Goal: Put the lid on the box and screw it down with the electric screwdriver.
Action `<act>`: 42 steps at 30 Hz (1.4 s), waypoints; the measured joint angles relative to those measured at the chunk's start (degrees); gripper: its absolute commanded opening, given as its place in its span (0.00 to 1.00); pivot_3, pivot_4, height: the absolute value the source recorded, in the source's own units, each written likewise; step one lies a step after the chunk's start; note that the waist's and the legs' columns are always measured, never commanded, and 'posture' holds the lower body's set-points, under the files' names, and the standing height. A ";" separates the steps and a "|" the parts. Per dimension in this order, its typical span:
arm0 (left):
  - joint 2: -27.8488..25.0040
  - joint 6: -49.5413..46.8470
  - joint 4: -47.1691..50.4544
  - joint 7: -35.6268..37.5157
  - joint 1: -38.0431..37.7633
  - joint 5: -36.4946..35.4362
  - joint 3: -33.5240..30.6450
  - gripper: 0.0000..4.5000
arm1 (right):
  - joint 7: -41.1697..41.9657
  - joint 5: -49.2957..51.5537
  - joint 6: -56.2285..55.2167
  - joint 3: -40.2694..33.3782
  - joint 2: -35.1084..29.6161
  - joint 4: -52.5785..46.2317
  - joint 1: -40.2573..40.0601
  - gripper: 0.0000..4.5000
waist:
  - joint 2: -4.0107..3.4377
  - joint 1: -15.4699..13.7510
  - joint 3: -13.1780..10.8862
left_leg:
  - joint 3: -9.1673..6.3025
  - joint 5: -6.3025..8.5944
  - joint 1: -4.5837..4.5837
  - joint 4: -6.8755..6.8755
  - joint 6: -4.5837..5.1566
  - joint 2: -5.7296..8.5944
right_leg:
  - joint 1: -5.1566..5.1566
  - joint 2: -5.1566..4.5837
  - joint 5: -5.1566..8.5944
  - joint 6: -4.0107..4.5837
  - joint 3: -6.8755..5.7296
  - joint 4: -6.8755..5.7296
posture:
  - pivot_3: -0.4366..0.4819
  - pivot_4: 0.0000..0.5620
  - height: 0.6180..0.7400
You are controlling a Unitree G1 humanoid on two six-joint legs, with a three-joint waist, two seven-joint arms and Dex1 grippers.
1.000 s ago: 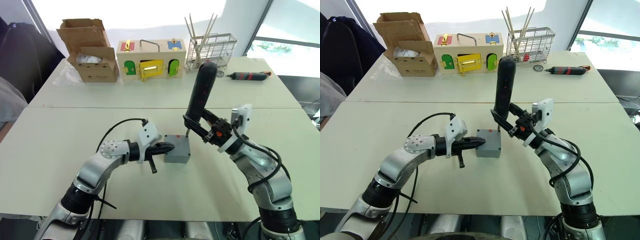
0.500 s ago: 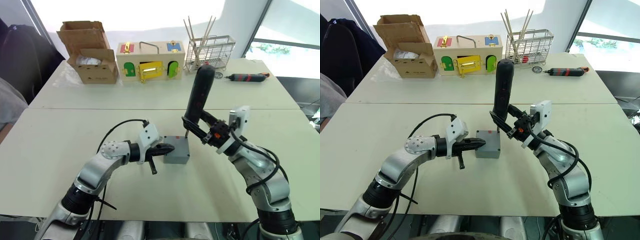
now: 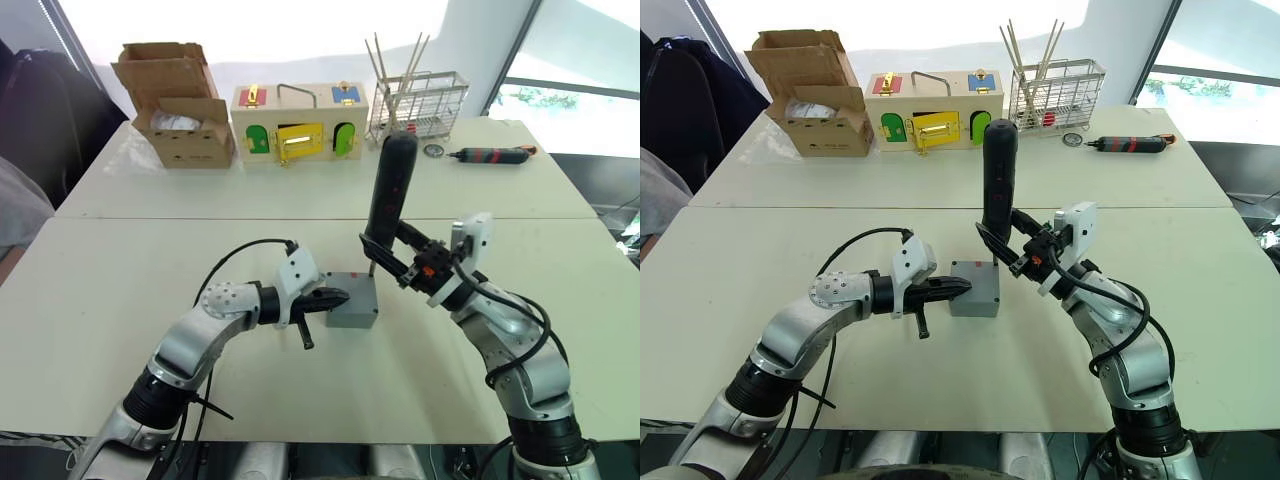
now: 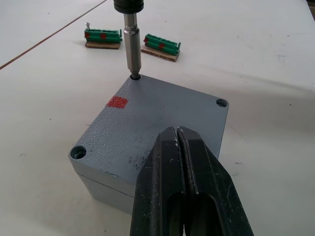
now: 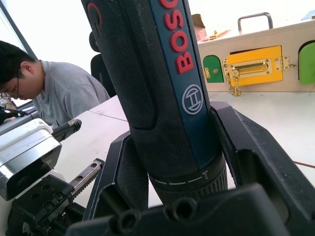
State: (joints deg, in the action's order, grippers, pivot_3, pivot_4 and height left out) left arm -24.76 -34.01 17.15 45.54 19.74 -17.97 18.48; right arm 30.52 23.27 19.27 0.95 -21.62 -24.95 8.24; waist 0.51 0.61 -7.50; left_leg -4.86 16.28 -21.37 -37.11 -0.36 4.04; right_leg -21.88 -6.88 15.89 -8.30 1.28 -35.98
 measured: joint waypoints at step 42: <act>-0.10 -9.33 8.57 -3.02 3.91 -9.83 -3.85 0.00 | -11.66 30.16 46.55 -22.73 -39.98 13.37 12.42 0.39 | -0.38 -1.34 -1.63 | 0.06 -0.31 -1.91 -0.23 -0.46 0.10 | -1.68 -0.14 -0.04 0.03 -0.11 -0.06 | 0.48 0.27 0.93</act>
State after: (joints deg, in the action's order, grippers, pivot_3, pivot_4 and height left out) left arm -24.86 -43.35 25.72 42.52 23.65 -27.80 14.63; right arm 18.86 53.43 65.83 -21.78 -61.60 -11.58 20.66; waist 0.13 -0.73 -9.13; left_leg -4.80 15.96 -23.28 -37.34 -0.82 4.14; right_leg -23.56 -7.02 15.84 -8.27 1.17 -36.04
